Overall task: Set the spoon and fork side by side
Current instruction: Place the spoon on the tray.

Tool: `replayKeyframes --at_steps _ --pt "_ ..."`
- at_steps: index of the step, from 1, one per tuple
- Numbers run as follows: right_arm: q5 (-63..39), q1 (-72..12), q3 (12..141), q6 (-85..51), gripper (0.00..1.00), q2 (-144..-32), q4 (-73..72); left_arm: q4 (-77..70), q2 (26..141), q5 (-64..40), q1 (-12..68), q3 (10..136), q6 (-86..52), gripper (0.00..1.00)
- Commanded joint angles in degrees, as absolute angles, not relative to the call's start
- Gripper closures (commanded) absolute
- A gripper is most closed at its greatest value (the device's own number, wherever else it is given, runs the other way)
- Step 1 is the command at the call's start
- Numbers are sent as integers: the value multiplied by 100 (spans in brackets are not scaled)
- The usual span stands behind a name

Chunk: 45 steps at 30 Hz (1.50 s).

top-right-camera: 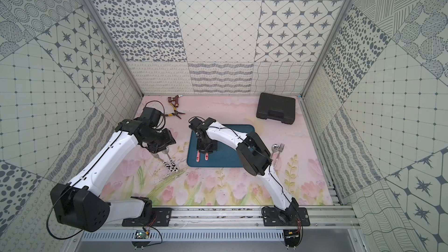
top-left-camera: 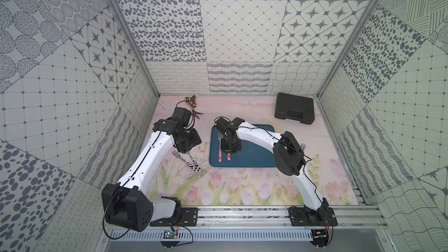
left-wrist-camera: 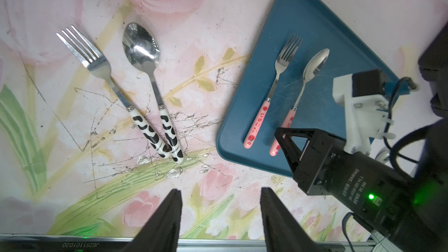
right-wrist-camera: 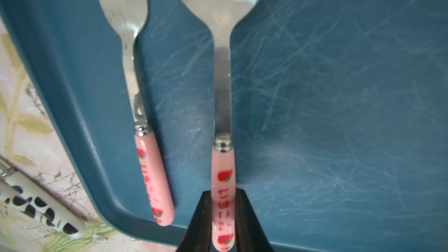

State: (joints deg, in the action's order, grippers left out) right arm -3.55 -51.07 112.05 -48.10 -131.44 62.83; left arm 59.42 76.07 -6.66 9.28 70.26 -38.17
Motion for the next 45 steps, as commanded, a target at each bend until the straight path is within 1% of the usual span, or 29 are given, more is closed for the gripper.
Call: replayKeyframes --at_steps 1,20,30,32,39,45 --pt "-354 -5159 11386 -4987 85 -13220 6328 5876 7566 -797 897 7007 -3847 43" --pt "-511 -5201 11526 -5058 84 -13464 6315 5818 7516 -853 900 6926 -3823 43" --pt "-509 -5212 11495 -5086 82 -13511 6285 5810 7511 -888 900 6908 -3821 43" --pt "-508 -5206 11465 -5093 78 -13509 6293 5811 7493 -880 901 6900 -3808 43" --pt "-500 -5212 11388 -5115 72 -13470 6271 5792 7464 -907 900 6873 -3805 42" --pt "-265 -5210 11338 -5117 71 -13170 6258 5801 7422 -921 897 6881 -3781 41"
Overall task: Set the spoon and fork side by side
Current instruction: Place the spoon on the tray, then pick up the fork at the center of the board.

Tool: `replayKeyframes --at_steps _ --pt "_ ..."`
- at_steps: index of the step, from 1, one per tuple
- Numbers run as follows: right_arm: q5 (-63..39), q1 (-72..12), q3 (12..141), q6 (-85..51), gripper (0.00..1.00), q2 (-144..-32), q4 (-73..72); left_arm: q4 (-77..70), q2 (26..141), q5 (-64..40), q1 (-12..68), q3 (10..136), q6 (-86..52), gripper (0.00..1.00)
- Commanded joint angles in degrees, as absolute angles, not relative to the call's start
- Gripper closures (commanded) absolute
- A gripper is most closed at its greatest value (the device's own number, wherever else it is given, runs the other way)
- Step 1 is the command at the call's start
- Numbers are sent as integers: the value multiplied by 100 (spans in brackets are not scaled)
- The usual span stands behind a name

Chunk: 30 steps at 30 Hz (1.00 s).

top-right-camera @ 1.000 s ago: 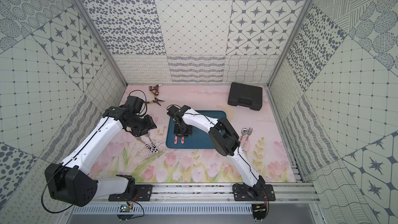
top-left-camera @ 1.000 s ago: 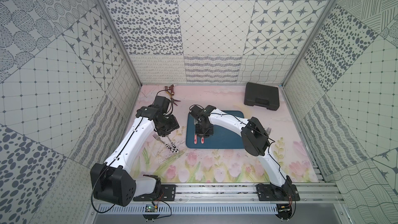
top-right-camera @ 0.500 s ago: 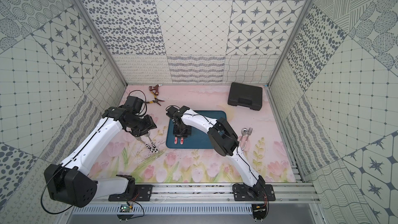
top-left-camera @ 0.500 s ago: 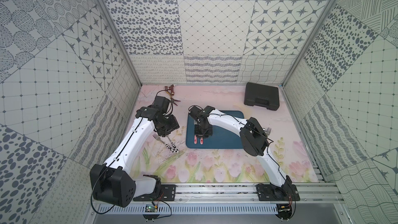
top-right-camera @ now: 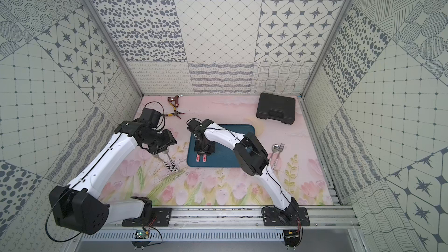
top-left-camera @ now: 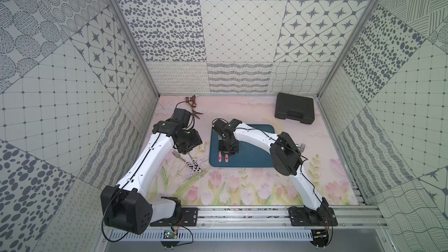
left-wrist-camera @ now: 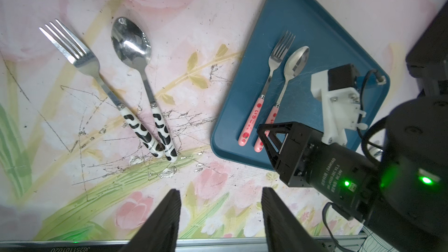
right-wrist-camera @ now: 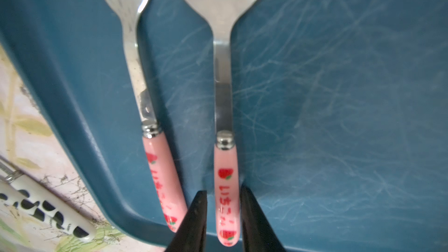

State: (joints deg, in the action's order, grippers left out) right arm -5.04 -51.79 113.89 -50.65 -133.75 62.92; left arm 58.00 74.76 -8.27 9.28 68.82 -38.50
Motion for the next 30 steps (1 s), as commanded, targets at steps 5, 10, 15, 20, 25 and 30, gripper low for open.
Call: replayKeyframes --at_steps 5,10,15,20,25,30 --pt "70 -5170 11256 -5098 68 -12661 6256 5836 7384 -851 903 6926 -3770 41" --pt "641 -4879 10514 -5202 62 -11408 6249 5845 7302 -782 912 6909 -3777 41" --pt "947 -3641 8004 -5493 62 -9556 6049 5736 7279 -938 927 6817 -3816 41" --pt "962 -2848 6596 -5413 62 -8642 6042 5563 7359 -1066 984 6723 -3830 41" --pt "844 -2414 5902 -5322 62 -8524 5906 5493 7575 -1161 1078 6794 -3791 41" --pt "775 -2021 5533 -5311 62 -8327 5837 5458 7693 -1210 1171 6794 -3770 40"
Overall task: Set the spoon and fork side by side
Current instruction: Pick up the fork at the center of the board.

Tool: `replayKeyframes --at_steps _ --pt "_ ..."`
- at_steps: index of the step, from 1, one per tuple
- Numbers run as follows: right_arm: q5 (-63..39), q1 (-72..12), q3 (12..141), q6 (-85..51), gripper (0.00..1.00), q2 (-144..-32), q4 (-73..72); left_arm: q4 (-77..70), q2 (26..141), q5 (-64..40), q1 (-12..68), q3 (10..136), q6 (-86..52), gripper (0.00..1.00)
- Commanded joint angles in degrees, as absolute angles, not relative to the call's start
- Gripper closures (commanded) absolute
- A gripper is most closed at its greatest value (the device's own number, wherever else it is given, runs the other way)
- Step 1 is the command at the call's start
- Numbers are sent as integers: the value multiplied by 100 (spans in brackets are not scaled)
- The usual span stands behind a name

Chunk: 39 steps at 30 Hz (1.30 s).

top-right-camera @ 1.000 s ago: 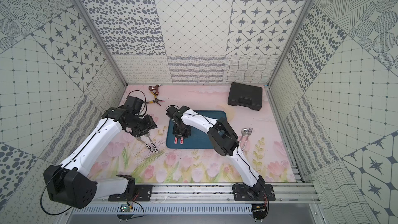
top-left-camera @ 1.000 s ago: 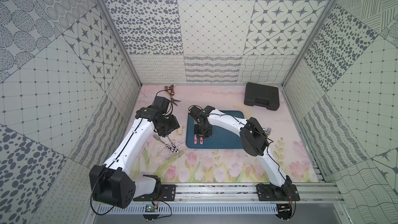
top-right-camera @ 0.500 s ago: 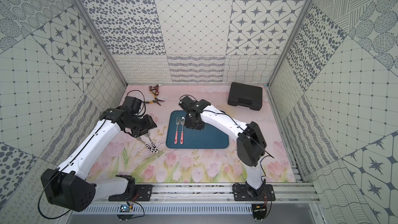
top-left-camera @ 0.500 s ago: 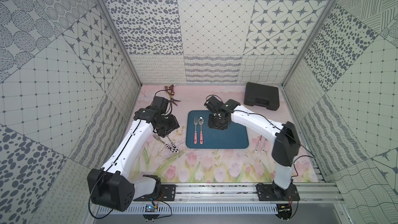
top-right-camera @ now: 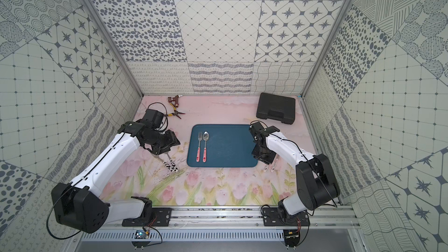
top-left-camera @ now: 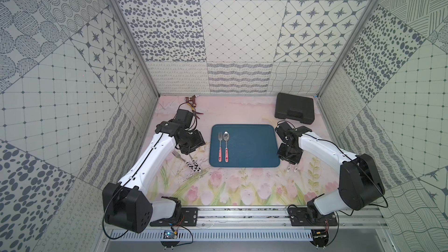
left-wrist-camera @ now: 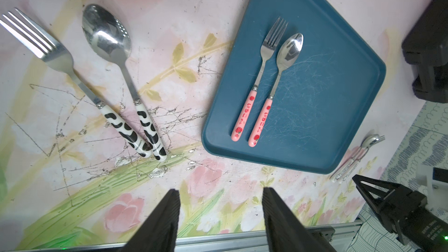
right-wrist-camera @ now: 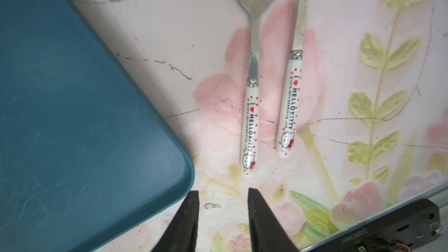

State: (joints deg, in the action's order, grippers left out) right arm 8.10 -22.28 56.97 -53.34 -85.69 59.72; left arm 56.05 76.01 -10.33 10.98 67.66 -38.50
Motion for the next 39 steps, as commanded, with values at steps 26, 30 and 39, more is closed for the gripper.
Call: replayKeyframes --at_steps 26,30,39 --pt "974 -1234 4676 -5946 60 -8297 5465 5345 8159 -1353 1423 6922 -3700 40" --pt "869 -1192 4720 -5969 60 -8574 5184 5328 8249 -1366 1458 6958 -3706 40" --pt "837 -1072 4698 -5952 66 -8947 5003 5392 8232 -1222 1490 6987 -3663 40"
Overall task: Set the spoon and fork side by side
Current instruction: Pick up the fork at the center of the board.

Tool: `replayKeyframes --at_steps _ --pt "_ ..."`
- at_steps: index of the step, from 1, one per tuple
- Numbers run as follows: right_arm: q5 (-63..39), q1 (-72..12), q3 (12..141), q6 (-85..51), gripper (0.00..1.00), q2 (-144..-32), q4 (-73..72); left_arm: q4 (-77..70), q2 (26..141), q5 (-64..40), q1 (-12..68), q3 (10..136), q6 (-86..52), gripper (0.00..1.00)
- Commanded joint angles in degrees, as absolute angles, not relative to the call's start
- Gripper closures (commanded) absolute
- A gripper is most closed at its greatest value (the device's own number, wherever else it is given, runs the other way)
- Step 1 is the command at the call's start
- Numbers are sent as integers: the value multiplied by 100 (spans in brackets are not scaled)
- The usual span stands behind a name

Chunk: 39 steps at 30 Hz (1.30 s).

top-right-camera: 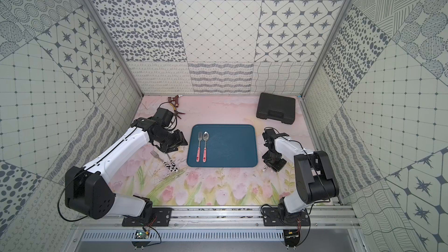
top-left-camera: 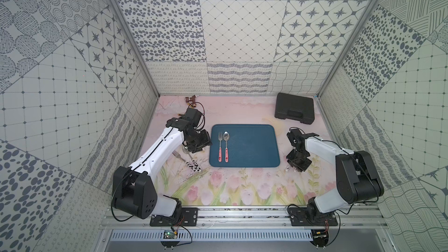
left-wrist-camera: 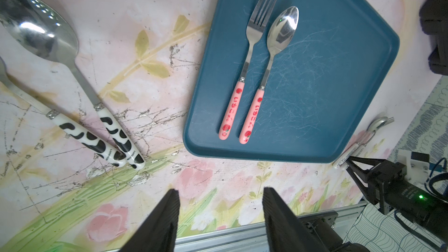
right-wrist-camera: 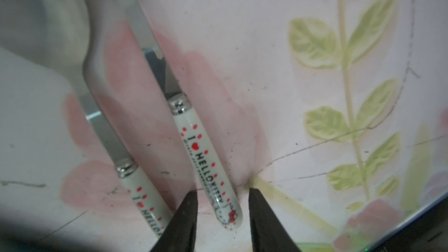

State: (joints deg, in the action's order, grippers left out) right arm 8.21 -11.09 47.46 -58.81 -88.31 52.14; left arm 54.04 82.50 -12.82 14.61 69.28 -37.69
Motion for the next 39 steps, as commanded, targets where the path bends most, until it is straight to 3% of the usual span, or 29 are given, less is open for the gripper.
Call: replayKeyframes --at_steps 1,11,24,33,39 --pt "827 -1072 4670 -5954 69 -8941 4977 5396 8235 -1222 1493 6988 -3665 40" --pt "603 -1052 4214 -6103 82 -8722 4715 5450 8253 -1188 1522 7075 -3639 41" --pt "785 -1424 4286 -6399 85 -7790 4868 5423 8257 -1186 1648 7128 -3646 42" --pt "1410 -2380 5173 -6302 84 -7897 5484 5417 8131 -1144 1679 7141 -3638 42" --pt "1091 -3690 6690 -6032 84 -9362 5526 5489 8008 -980 1670 7154 -3603 42"
